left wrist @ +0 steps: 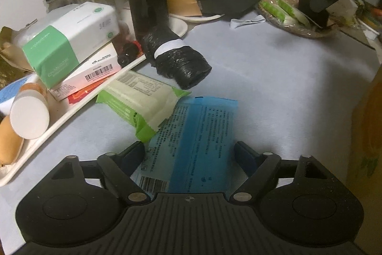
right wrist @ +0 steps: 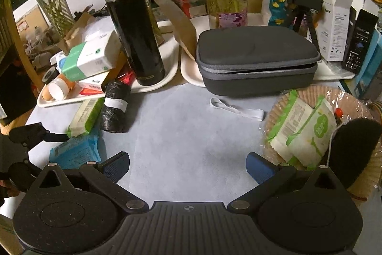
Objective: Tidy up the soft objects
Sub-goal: 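Move the left gripper to the blue wet-wipe packet and close on it, then lift the blue packet with the left gripper while the right gripper grasps the black bag roll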
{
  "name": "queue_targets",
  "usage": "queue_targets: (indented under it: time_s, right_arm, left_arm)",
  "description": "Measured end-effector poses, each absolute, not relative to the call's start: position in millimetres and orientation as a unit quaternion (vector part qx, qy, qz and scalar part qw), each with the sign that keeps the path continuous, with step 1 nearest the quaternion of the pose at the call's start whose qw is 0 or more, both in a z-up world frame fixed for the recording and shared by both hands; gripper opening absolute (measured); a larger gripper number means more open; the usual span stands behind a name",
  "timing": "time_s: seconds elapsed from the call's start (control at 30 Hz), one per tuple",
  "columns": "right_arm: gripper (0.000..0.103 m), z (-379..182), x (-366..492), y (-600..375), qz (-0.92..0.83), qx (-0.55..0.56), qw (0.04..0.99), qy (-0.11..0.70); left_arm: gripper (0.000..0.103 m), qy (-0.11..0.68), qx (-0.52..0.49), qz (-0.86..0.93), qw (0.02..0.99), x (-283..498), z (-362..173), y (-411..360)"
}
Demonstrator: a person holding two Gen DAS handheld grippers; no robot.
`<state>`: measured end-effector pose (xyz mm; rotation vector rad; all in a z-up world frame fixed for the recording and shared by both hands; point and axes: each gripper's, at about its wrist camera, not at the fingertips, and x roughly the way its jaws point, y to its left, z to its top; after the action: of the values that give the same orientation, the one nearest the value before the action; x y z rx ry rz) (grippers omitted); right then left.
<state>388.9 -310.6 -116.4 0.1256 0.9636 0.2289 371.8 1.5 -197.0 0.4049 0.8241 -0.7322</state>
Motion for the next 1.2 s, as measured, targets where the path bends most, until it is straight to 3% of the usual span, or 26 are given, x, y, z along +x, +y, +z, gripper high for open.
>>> queue_targets:
  time_s: [0.4, 1.2]
  right_arm:
    - [0.103, -125, 397, -292, 0.142, 0.03, 0.874, 0.463]
    - [0.103, -137, 425, -263, 0.229, 0.006, 0.87, 0.437]
  left_arm:
    - [0.064, 0.392, 0.178, -0.327, 0.841, 339, -191, 11]
    - [0.063, 0.323, 0.033, -0.137, 0.936, 296, -133, 65]
